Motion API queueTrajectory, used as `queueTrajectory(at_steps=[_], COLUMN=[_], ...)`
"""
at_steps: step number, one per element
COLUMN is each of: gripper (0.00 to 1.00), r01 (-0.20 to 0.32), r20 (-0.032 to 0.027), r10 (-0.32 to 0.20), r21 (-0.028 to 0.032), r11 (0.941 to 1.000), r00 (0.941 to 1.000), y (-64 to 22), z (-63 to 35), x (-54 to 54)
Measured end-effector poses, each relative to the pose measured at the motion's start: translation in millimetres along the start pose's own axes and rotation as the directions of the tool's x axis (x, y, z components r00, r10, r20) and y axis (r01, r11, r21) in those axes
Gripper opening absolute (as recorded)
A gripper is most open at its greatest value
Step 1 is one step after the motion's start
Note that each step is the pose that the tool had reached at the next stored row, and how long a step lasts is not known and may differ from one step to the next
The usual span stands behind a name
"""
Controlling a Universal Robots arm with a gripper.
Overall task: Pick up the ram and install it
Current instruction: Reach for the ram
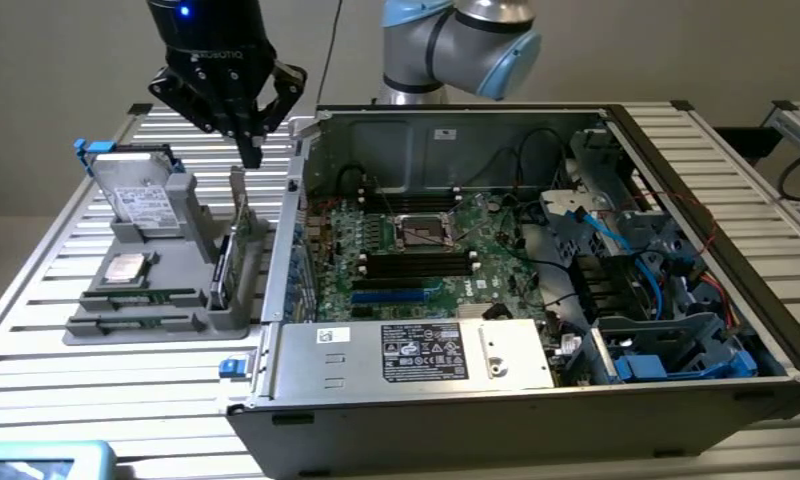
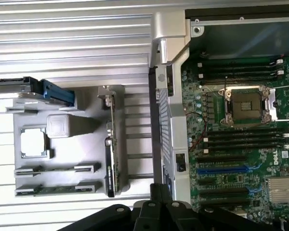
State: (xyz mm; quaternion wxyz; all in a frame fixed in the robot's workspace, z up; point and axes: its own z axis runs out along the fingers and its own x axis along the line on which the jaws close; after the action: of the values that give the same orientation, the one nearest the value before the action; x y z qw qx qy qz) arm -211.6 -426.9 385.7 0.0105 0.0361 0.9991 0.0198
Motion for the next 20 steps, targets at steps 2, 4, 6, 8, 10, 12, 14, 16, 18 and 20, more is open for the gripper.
queueTrajectory(at_steps=[2,4,6,8,10,12,14,16,18,20], gripper=[0.11,0.11,0.11,0.11,0.11,0.11,0.11,0.11,0.11,0.11], r01=[0.0,0.0,0.0,0.0,0.0,-0.001,-0.001,-0.001,-0.001,-0.001], r20=[-0.0002,-0.0007,-0.0024,-0.0057,-0.0098,-0.0146,-0.02,-0.0252,-0.0285,-0.0313], r10=[0.0,0.0,0.0,0.0,0.0,0.001,0.001,0.001,0.001,0.001], r21=[0.0,0.0001,0.0002,0.0004,0.0008,0.0011,0.0015,0.0019,0.0022,0.0026], r11=[1.0,1.0,1.0,1.0,1.0,1.0,1.0,1.0,1.0,1.0], r00=[1.0,1.0,1.0,1.0,1.0,0.9999,0.9998,0.9997,0.9996,0.9995], y=[-4.4,-7.3,-8.3,-9.0,-9.7,-10.4,-11.0,-11.9,-13.2,-14.7], z=[2.1,4.8,7.8,10.5,12.8,14.7,16.1,17.8,20.2,22.9], x=[5.0,12.0,20.3,27.9,36.0,44.5,52.7,60.1,65.4,70.1])
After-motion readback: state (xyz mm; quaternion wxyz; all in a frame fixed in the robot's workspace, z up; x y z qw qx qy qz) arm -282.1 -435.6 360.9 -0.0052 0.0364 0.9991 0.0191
